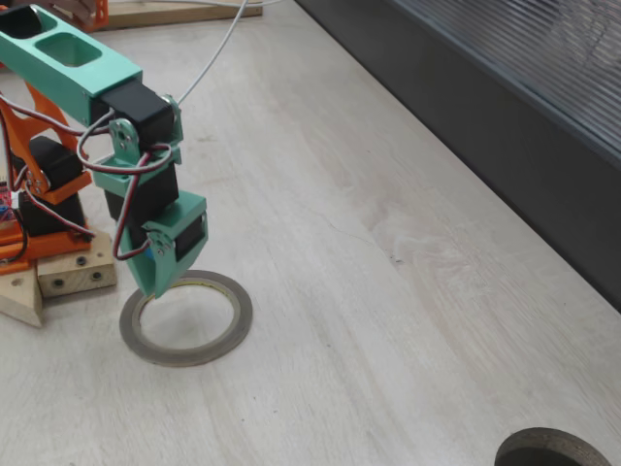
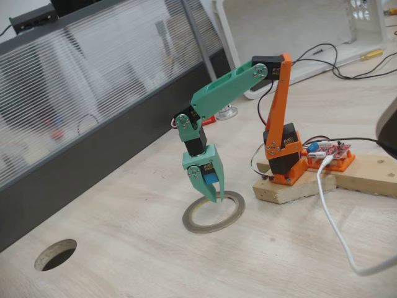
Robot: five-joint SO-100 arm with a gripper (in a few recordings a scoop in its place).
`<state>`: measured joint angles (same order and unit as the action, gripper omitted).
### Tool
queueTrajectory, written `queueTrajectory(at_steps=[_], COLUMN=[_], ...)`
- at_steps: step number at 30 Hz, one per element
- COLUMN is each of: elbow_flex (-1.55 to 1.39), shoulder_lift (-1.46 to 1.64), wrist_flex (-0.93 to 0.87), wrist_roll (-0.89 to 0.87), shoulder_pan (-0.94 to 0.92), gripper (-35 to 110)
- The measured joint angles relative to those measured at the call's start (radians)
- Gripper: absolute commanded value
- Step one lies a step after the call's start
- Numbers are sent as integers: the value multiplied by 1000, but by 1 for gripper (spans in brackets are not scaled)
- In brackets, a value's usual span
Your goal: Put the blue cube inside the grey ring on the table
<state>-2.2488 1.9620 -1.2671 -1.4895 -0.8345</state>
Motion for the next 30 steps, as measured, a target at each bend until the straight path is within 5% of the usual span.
queueTrajectory(at_steps=[30], elbow_flex=[-91], shoulder_lift=[-2], wrist_flex=[9], wrist_roll=[-2], shoulder_pan=[0], gripper=[0])
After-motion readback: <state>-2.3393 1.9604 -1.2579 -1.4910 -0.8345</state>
